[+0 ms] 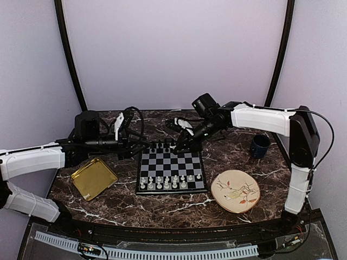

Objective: Set up the chess pieces on the board
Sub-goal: Pass from the right arm to the left

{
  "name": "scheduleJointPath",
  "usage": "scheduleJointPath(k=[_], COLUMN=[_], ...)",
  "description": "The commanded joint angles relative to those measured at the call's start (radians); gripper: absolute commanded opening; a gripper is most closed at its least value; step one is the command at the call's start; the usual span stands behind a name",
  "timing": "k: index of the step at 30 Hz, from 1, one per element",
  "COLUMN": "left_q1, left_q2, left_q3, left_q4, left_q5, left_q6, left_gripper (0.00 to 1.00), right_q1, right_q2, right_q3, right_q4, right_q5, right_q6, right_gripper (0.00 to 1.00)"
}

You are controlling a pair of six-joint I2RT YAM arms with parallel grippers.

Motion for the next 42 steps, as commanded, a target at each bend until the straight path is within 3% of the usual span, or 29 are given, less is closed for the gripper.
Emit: scheduleJointPath(k=[1,13,34,39,42], left_q1=[-0.057,-0.136,-0.154,-0.154,-0.154], left_q2=[-0.022,0.099,0.285,0.272,0.26], left_q3=[-0.034,0.115,0.253,0.238,0.233], left_q4=[0.2,0.035,-0.049,-0.038,-0.027], left_q5=[0.057,0.098,0.09,0.056,0.059], left_q6=[0.174,0.345,0.395,0.407,0.405], left_gripper=[0.42,0.39,0.28,0.36,0.37], right_q1=[-0.018,-0.021,-0.012,-0.003,0.001], right_q2=[-0.013,0.002,-0.038,-0.038,-0.035], right_q3=[0.029,0.045,0.023,0.016,0.015], right_q4=[-0.032,-0.031,-0.046,-0.052,-0.056], right_q5=[-0.219,-0.274,-0.249,-0.24,-0.238], right_q6=[0.101,0.143,0.111,0.098,0.091], right_gripper=[0.19,0.21,0.22,0.22,0.22])
